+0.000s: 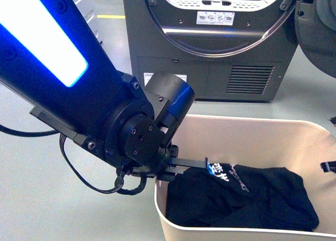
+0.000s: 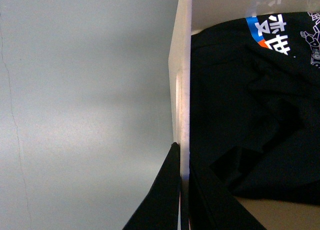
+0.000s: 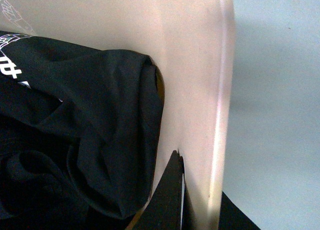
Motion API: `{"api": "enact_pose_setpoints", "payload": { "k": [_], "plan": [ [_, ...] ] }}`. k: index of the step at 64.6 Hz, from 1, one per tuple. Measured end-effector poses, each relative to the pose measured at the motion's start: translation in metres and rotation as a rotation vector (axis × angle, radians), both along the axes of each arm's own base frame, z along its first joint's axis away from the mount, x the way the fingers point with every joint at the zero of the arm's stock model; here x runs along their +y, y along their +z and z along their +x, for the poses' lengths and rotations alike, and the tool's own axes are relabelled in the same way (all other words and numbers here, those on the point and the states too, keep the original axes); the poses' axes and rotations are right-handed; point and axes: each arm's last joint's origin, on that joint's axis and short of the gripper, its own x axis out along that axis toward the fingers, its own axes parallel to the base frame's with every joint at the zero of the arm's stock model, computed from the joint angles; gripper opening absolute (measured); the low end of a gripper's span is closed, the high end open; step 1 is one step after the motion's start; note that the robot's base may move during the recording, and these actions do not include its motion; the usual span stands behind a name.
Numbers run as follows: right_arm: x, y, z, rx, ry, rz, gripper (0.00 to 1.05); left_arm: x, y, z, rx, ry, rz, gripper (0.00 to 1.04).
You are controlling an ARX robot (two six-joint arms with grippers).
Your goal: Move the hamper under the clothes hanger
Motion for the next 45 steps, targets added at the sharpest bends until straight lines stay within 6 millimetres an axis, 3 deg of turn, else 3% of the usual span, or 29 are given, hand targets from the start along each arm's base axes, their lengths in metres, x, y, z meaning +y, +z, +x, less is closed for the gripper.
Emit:
{"api": "enact_pose_setpoints", "payload": {
  "k": [10, 24, 45],
  "plan": [
    [0.002, 0.010, -0.003, 0.003, 0.002, 0.005, 0.02, 0.001, 0.009, -0.001, -0.009, 0.001, 0.000, 0.04],
    [0.009, 0.043, 0.001, -0.072, 0.026, 0.008, 0.02, 0.007, 0.041, 0.001, -0.076, 0.011, -0.003, 0.04],
    [0.020, 0.049, -0.003, -0.096, 0.047, 0.022, 0.02, 0.014, 0.048, -0.001, -0.087, 0.017, -0.002, 0.04]
  ]
}}
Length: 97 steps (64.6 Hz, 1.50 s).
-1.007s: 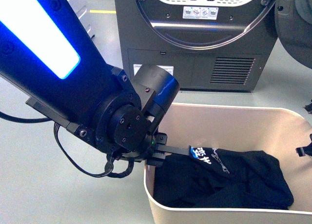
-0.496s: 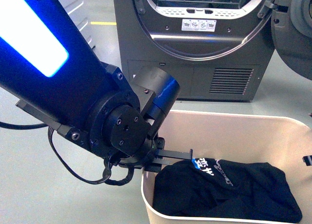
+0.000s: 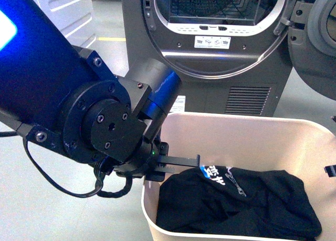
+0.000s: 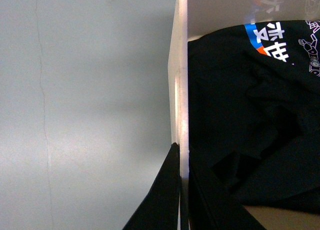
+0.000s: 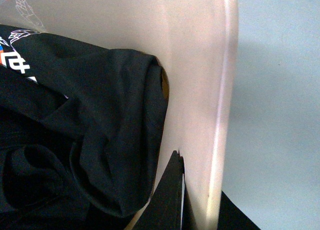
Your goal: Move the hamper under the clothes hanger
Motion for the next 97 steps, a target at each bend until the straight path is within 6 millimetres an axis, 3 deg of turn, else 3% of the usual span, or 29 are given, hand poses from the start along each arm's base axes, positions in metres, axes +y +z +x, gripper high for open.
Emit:
{"api": "enact_pose_setpoints", "payload": {
  "k": [28, 43, 58, 97],
  "plan": [
    [0.000, 0.000, 0.000, -0.001, -0.002, 0.001, 0.02, 0.000, 0.000, 0.000, 0.000, 0.000, 0.000, 0.04],
    [0.011, 0.000, 0.003, -0.006, 0.031, 0.016, 0.02, 0.010, 0.000, 0.004, -0.002, 0.032, 0.010, 0.04],
    [-0.003, 0.001, 0.000, -0.006, -0.015, 0.004, 0.02, 0.000, 0.000, -0.001, 0.001, -0.014, -0.005, 0.04],
    [0.001, 0.002, 0.001, -0.009, -0.004, 0.006, 0.02, 0.002, 0.001, 0.000, -0.003, -0.003, 0.004, 0.04]
  ]
}}
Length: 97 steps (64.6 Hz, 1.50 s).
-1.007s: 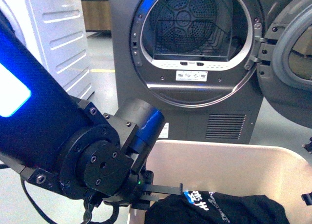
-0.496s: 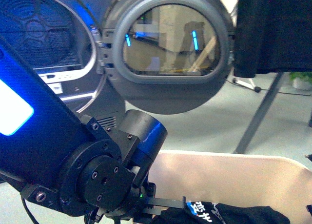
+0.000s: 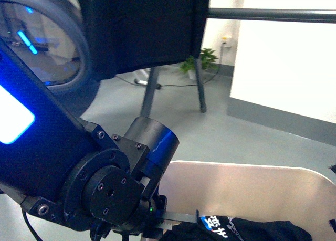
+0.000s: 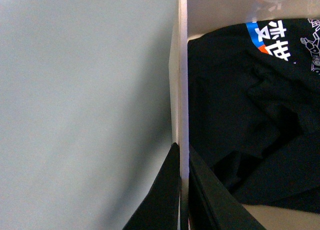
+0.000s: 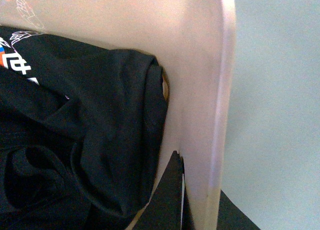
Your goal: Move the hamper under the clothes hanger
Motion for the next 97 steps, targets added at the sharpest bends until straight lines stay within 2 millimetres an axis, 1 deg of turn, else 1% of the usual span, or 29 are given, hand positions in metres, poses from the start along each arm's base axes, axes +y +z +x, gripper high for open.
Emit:
{"api": "enact_pose_setpoints", "payload": {
  "k": [31, 40, 44, 50, 64, 81, 84, 90, 97],
  "plan": [
    [0.000, 0.001, 0.000, -0.003, -0.001, -0.001, 0.02, 0.000, 0.001, 0.000, -0.003, -0.002, -0.002, 0.04],
    [-0.010, 0.001, -0.002, 0.000, -0.030, -0.007, 0.02, -0.008, 0.001, -0.003, 0.006, -0.034, -0.021, 0.04],
    [-0.011, 0.001, -0.003, 0.002, -0.033, -0.008, 0.02, -0.010, 0.001, -0.005, 0.007, -0.041, -0.023, 0.04],
    [-0.007, 0.001, -0.002, 0.002, -0.021, -0.008, 0.02, -0.009, 0.001, -0.004, 0.003, -0.033, -0.016, 0.04],
    [0.004, 0.001, 0.001, -0.002, 0.017, 0.003, 0.02, 0.003, 0.002, 0.002, -0.009, 0.013, 0.006, 0.04],
    [0.001, 0.001, 0.000, 0.000, 0.003, -0.005, 0.02, -0.001, 0.001, 0.000, -0.004, -0.002, -0.003, 0.04],
    [0.005, 0.001, 0.001, -0.002, 0.019, 0.003, 0.02, 0.003, 0.001, 0.001, -0.006, 0.013, 0.006, 0.04],
    [0.008, 0.001, 0.001, -0.003, 0.028, 0.009, 0.02, 0.006, 0.002, 0.003, -0.009, 0.022, 0.009, 0.04],
    [0.002, 0.001, 0.000, -0.001, 0.006, 0.001, 0.02, 0.002, 0.002, 0.001, -0.004, 0.004, -0.002, 0.04]
  ]
}}
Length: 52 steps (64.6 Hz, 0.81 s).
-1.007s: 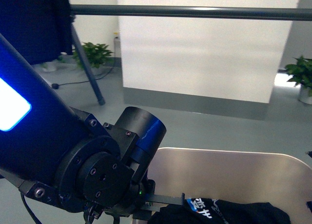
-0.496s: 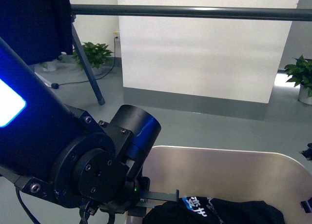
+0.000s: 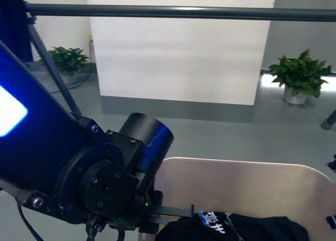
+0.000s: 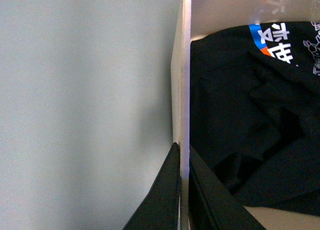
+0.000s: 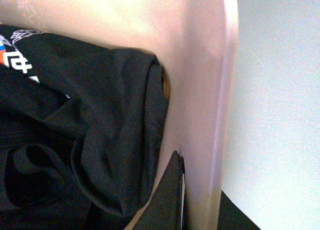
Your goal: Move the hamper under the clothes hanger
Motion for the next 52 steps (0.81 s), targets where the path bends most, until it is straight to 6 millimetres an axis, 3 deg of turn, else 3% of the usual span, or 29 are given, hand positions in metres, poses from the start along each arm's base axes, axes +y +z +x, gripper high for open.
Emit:
{"api": "enact_pose_setpoints", "payload": {
  "k": [10, 29, 46, 52],
  "plan": [
    [-0.011, 0.000, -0.003, 0.005, -0.038, -0.013, 0.02, -0.011, 0.000, -0.006, 0.011, -0.045, -0.021, 0.04],
    [0.002, 0.000, 0.000, 0.000, 0.009, 0.000, 0.02, 0.000, 0.000, 0.000, -0.003, 0.005, 0.007, 0.04],
    [-0.003, 0.000, -0.001, 0.002, -0.006, -0.005, 0.02, -0.003, 0.000, -0.001, 0.001, -0.009, -0.002, 0.04],
    [0.000, -0.007, -0.003, -0.150, -0.022, 0.087, 0.02, -0.001, -0.003, -0.003, -0.085, -0.032, -0.030, 0.04]
  ]
}}
